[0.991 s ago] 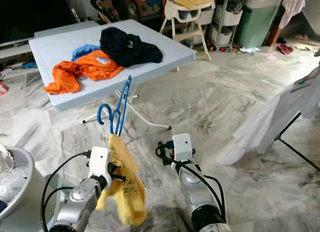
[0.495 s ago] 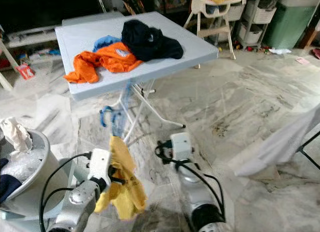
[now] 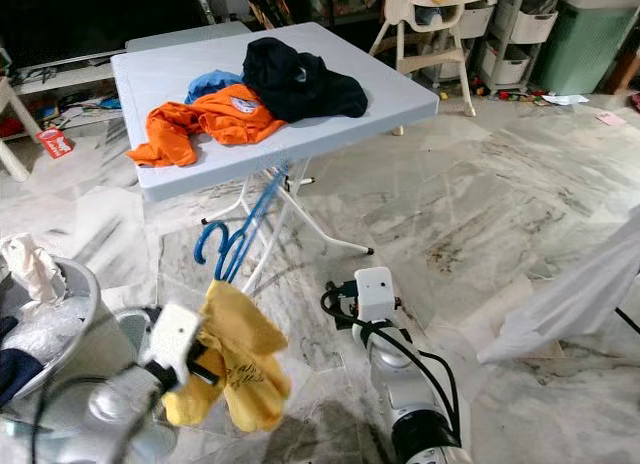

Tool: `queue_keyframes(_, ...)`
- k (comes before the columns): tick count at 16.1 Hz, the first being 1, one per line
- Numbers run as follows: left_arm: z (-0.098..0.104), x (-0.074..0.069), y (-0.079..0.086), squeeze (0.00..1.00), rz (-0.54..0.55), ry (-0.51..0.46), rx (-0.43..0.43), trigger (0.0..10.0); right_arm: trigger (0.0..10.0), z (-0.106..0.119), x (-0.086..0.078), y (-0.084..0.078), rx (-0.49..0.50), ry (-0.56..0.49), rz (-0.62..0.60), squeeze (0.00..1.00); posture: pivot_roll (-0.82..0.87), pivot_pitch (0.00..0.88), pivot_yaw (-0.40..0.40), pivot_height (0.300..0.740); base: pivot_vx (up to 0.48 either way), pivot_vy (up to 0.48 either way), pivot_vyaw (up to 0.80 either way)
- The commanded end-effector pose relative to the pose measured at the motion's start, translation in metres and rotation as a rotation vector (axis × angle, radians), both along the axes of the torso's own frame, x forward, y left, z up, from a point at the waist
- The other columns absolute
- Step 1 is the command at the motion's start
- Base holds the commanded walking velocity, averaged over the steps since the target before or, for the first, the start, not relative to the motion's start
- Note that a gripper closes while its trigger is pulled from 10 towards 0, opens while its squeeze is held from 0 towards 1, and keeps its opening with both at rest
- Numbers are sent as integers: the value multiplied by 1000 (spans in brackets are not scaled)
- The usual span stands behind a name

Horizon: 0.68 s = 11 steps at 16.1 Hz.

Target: Hang hanger

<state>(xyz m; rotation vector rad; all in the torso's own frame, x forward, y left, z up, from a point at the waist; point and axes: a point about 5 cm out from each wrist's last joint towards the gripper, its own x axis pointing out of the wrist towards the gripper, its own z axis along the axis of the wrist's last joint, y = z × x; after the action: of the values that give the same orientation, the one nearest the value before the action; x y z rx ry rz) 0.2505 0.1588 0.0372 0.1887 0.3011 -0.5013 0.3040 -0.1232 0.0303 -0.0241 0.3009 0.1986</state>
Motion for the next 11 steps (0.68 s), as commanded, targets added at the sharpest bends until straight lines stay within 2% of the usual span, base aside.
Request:
queue_keyframes(1, 22, 11, -4, 0, -82, -64, -21, 10000, 10000, -2, 1, 1, 12, 22, 6, 0, -36, 0, 30, 740, 0, 0, 0)
queue_keyframes(3, 33, 24, 6, 0, -103, -75, 4, 10000, 10000, -1, 2, 2, 14, 32, 14, 0, -33, 0, 29, 740, 0, 0, 0)
queue_keyframes(4, 36, 28, 10, 0, -152, -67, 54, 10000, 10000, 1, 5, 2, 23, 24, 0, 0, -33, 0, 36, 740, 0, 0, 0)
queue_keyframes(6, 38, 31, 13, 0, -165, -77, 74, 10000, 10000, 1, 7, 1, 32, 24, -25, 0, -33, 0, 51, 740, 0, 0, 0)
queue_keyframes(9, 46, 26, 1, 0, -333, -50, 75, 10000, 10000, -1, 6, 2, 54, 35, -57, 0, -31, 0, 84, 740, 0, 0, 0)
queue_keyframes(10, 56, 27, 1, 0, -403, -59, 92, 10000, 10000, -3, 6, -1, 56, 42, -68, 0, -32, 0, 89, 740, 0, 0, 0)
queue_keyframes(11, 68, 32, 3, 0, -413, -90, 82, 10000, 10000, -4, 6, -2, 64, 57, -65, 0, -37, 0, 93, 740, 0, 0, 0)
